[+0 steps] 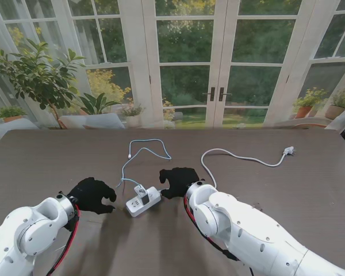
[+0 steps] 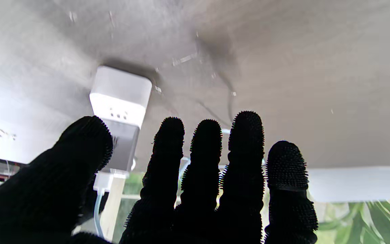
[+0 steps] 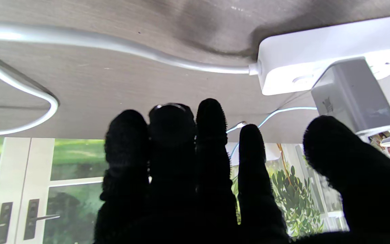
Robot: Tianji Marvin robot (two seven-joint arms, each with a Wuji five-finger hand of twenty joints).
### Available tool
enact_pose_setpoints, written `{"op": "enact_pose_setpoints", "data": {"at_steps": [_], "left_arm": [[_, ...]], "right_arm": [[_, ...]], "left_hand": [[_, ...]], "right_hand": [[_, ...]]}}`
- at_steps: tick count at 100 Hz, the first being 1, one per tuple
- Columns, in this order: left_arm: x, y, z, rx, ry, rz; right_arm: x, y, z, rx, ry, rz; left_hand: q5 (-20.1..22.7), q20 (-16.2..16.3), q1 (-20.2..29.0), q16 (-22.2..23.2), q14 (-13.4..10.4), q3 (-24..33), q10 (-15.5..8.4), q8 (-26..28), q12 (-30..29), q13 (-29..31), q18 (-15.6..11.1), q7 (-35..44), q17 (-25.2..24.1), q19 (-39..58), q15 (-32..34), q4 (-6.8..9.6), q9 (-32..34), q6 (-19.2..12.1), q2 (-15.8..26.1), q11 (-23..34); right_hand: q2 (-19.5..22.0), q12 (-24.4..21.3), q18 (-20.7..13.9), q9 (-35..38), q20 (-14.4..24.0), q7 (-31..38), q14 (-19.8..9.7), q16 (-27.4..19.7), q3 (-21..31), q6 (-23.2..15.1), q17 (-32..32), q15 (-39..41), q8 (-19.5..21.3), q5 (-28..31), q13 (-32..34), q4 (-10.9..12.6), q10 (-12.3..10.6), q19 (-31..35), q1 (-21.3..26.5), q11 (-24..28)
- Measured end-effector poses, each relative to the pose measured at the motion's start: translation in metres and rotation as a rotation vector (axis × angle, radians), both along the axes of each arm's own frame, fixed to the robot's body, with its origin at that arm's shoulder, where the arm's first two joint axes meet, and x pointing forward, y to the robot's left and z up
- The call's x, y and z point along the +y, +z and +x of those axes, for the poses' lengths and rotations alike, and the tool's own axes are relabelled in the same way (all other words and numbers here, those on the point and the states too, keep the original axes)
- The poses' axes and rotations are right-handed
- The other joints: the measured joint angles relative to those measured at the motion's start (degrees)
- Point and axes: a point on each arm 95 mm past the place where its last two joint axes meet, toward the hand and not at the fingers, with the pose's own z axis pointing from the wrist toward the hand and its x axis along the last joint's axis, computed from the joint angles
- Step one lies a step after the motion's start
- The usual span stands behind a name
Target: Set up the charging station
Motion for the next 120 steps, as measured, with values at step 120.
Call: {"op": "enact_pose_setpoints", "data": {"at_steps": [120], "left_arm": [[-0.003,0.049,-0.030,-0.234,0.331,-0.505]], "right_arm": [[-0.087,0.037,-0.038,-0.019,-0.190,0.551]], "left_hand": [[-7.98,-10.78,-0.06,-14.40,2.00,-4.44,1.23,-6.97,-15.20,-17.89,-0.29,-9.05,-12.24,-23.69,-18.28,1.18,-9.27,1.46,0.13,-9.95]], "right_hand": [[-4.40,-10.46,2.93,-10.81,-8.18,0.00,2.89,0.00,0.00,-1.58,-11.56,-29.52,3.89,2.35,-16.85,-0.65,-0.37,-22.17,0.00,-8.30]]}}
